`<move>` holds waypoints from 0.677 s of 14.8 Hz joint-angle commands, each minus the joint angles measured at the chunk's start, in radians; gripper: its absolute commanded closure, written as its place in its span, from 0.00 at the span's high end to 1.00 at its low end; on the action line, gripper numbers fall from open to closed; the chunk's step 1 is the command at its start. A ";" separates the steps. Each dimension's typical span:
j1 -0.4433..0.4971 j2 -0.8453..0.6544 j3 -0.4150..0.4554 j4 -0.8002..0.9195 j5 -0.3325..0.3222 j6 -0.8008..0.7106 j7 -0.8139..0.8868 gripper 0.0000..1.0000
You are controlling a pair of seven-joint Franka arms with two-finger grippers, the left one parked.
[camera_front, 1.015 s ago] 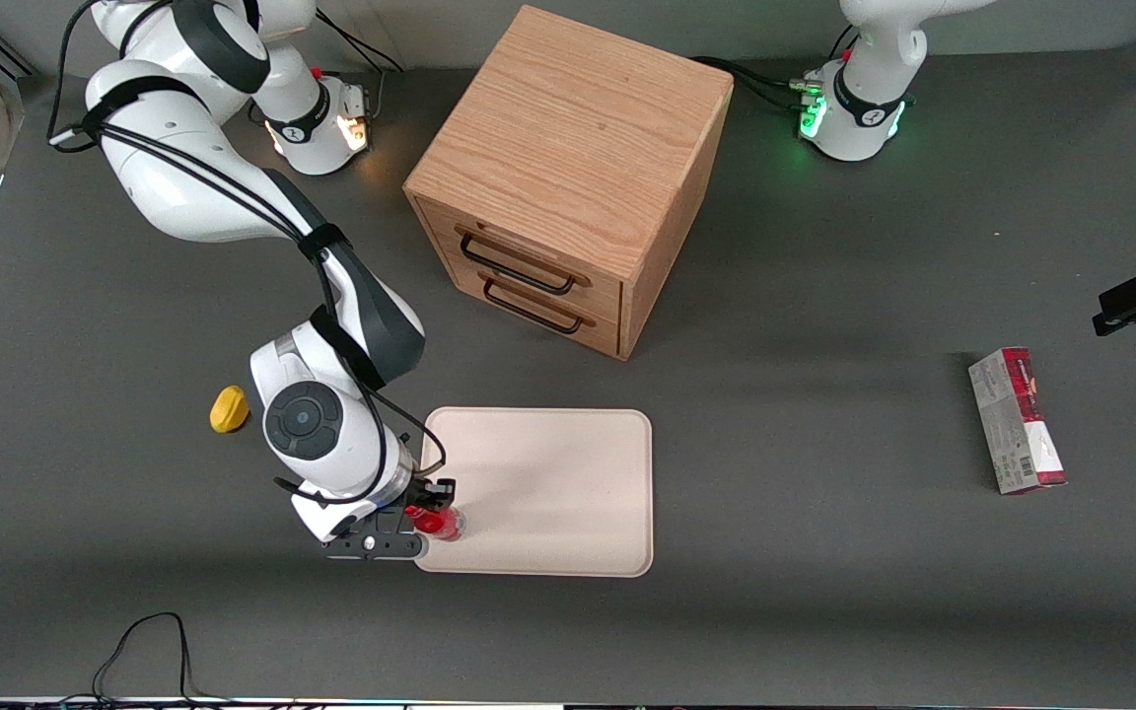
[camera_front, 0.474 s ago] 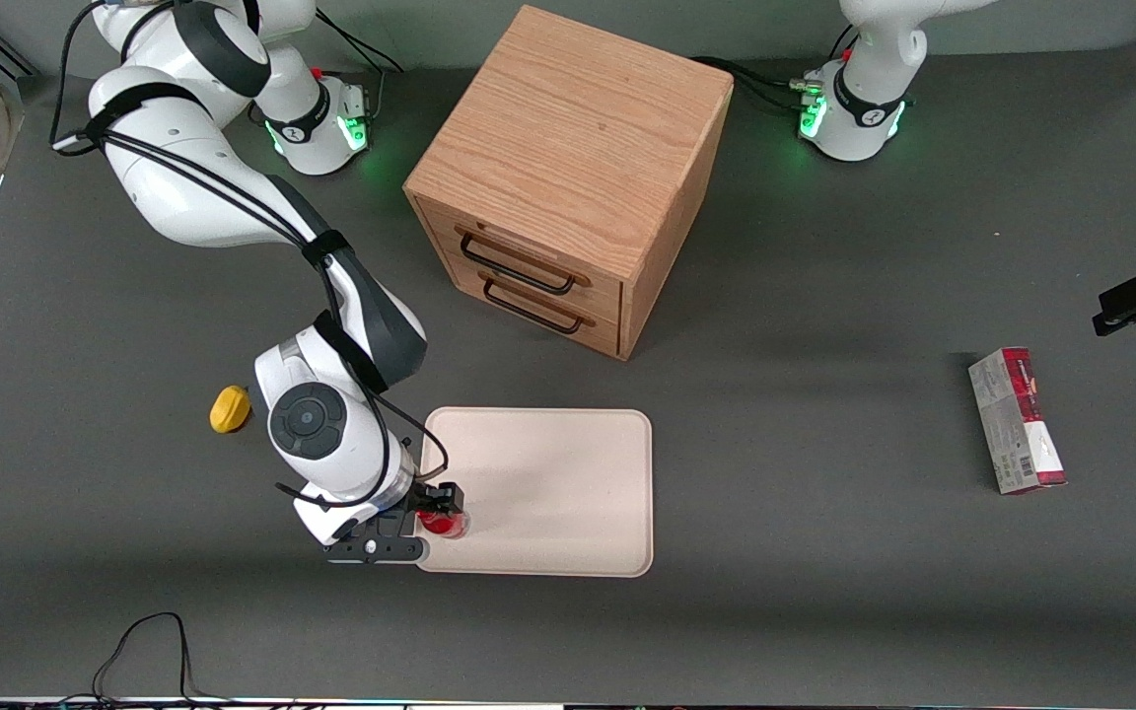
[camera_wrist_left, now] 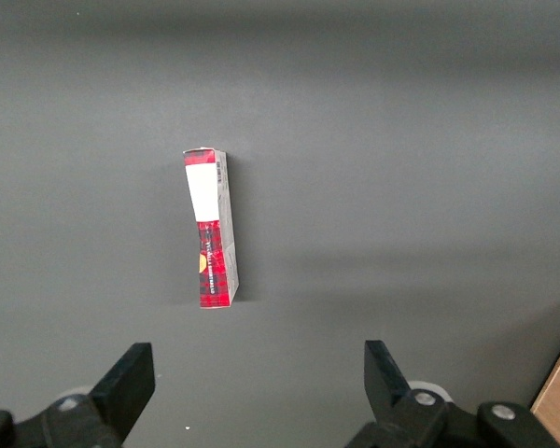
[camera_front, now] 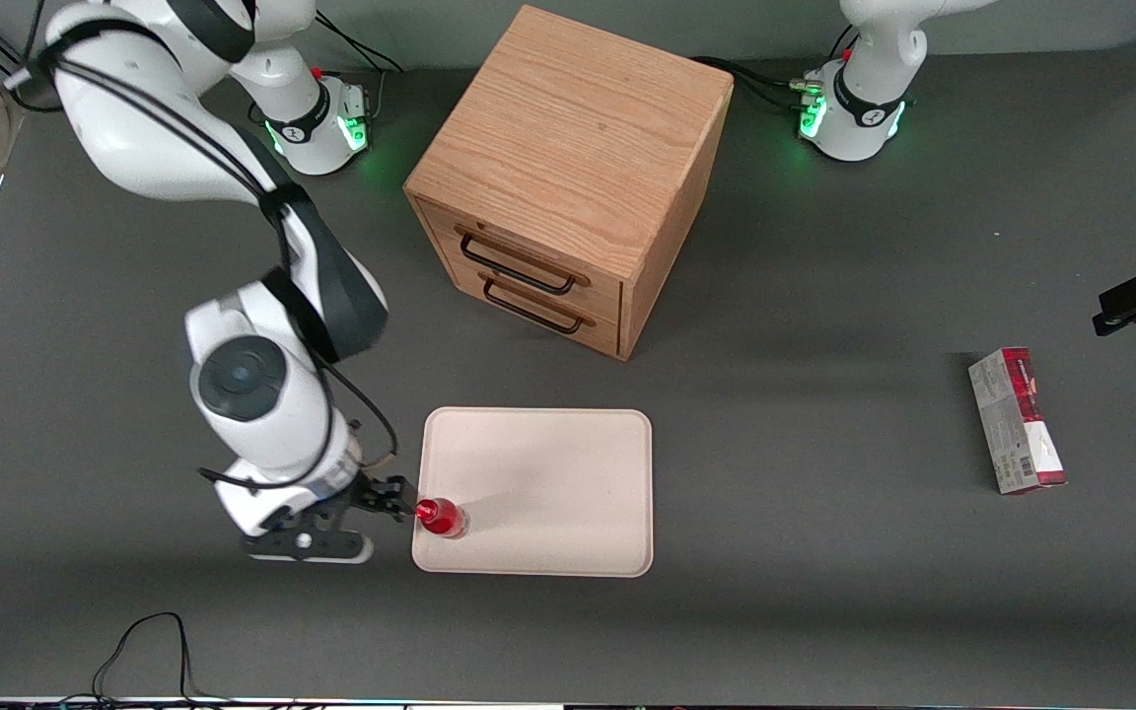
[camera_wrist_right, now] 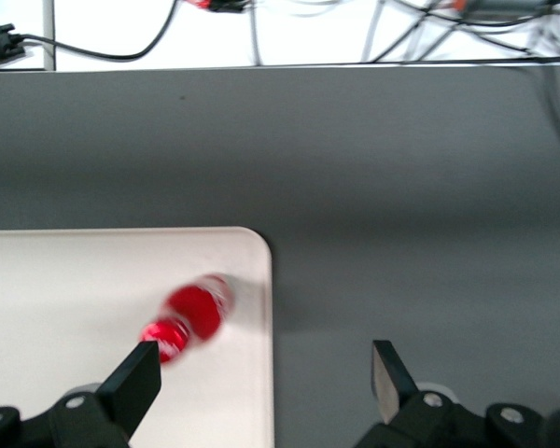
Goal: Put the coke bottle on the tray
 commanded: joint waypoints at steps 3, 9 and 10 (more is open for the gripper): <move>0.013 -0.472 -0.303 -0.454 0.319 -0.039 -0.387 1.00; 0.007 -0.793 -0.435 -0.676 0.381 -0.181 -0.489 1.00; 0.006 -0.845 -0.441 -0.724 0.385 -0.184 -0.489 1.00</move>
